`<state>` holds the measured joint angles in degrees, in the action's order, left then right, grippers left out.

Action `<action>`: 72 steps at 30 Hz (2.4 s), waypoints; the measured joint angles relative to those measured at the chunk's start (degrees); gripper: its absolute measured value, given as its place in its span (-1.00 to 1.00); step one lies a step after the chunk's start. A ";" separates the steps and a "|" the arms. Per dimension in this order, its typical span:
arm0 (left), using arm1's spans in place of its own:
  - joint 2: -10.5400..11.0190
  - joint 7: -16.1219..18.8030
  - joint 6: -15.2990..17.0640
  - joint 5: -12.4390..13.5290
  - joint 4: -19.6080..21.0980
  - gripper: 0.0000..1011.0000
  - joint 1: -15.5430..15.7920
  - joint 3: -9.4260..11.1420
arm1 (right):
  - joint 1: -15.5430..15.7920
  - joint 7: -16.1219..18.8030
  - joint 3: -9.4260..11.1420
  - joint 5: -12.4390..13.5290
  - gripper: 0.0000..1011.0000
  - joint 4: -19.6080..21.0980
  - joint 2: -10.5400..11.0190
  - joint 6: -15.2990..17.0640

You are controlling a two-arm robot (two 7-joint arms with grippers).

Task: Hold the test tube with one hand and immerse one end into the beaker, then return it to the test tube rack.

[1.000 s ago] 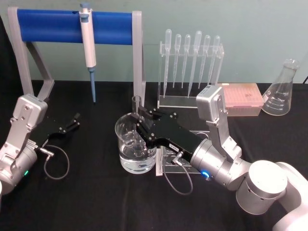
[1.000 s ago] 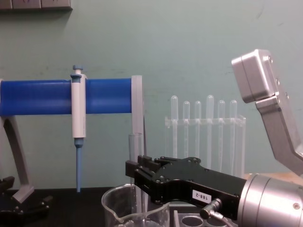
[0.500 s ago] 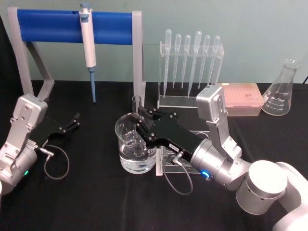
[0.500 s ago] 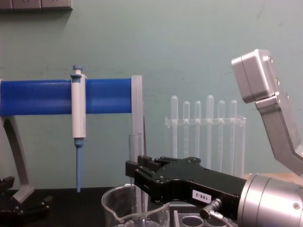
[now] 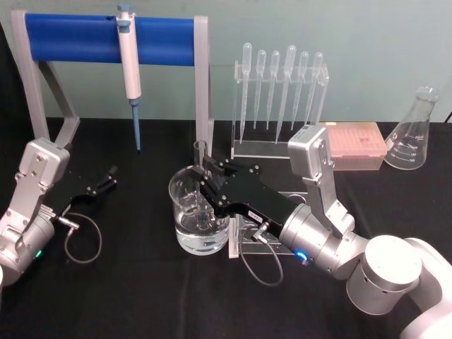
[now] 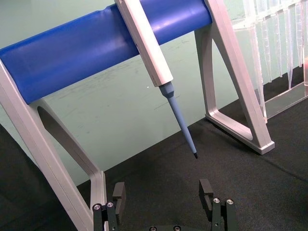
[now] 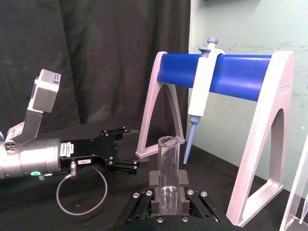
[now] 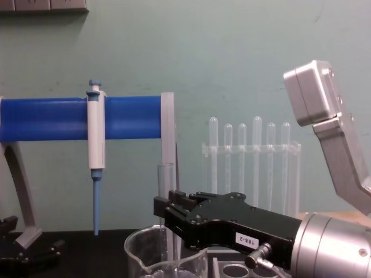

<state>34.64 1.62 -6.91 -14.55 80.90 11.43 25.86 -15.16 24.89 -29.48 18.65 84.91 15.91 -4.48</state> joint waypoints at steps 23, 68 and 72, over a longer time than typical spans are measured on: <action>0.00 0.00 0.00 0.00 0.00 0.98 0.00 0.00 | 0.00 0.00 0.00 0.00 -0.56 -0.01 0.00 0.00; 0.00 0.00 0.00 0.00 0.00 0.98 0.00 0.00 | 0.00 0.00 0.00 0.00 -0.56 0.00 0.00 0.00; 0.00 0.00 0.00 0.00 0.00 0.98 0.00 0.00 | 0.06 0.00 0.08 -0.08 -0.56 0.17 -0.02 0.01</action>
<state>34.65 1.62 -6.91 -14.55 80.90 11.43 25.86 -15.10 24.89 -29.41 18.56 85.08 15.89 -4.46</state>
